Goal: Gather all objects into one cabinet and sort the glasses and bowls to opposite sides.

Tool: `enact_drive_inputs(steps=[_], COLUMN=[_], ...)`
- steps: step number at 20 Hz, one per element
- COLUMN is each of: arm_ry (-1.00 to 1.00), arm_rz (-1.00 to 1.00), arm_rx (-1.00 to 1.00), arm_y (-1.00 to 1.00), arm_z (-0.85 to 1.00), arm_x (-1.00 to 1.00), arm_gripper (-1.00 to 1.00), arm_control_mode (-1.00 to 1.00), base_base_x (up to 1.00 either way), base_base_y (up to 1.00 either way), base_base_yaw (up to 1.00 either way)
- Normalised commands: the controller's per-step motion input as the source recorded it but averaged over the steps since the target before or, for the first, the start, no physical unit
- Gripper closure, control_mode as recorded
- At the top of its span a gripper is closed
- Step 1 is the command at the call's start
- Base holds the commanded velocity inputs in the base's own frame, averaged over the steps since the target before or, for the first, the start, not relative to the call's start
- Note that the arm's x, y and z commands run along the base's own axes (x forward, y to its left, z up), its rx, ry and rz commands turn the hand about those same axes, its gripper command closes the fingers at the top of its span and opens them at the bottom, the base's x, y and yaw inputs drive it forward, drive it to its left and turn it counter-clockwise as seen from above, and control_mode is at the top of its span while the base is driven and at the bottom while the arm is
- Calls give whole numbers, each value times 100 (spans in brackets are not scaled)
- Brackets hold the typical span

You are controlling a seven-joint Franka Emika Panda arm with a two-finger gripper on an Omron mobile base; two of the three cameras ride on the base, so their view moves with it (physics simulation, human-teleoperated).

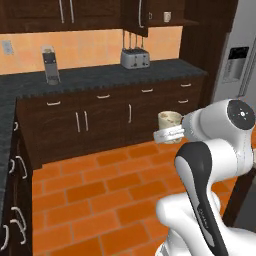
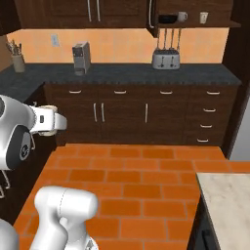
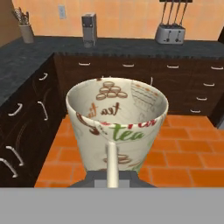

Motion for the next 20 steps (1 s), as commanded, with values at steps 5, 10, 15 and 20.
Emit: enact_drive_inputs(steps=[5,10,15,20], arm_ry=[0,0,0,0], arm_rz=[0,0,0,0], arm_rx=[0,0,0,0], arm_y=[0,0,0,0], arm_z=[0,0,0,0], arm_x=[0,0,0,0], arm_gripper=[100,100,100,100], arm_control_mode=[100,100,100,100], base_base_x=[100,100,100,100], base_base_y=[4,1,1,5], base_base_yaw=[0,0,0,0])
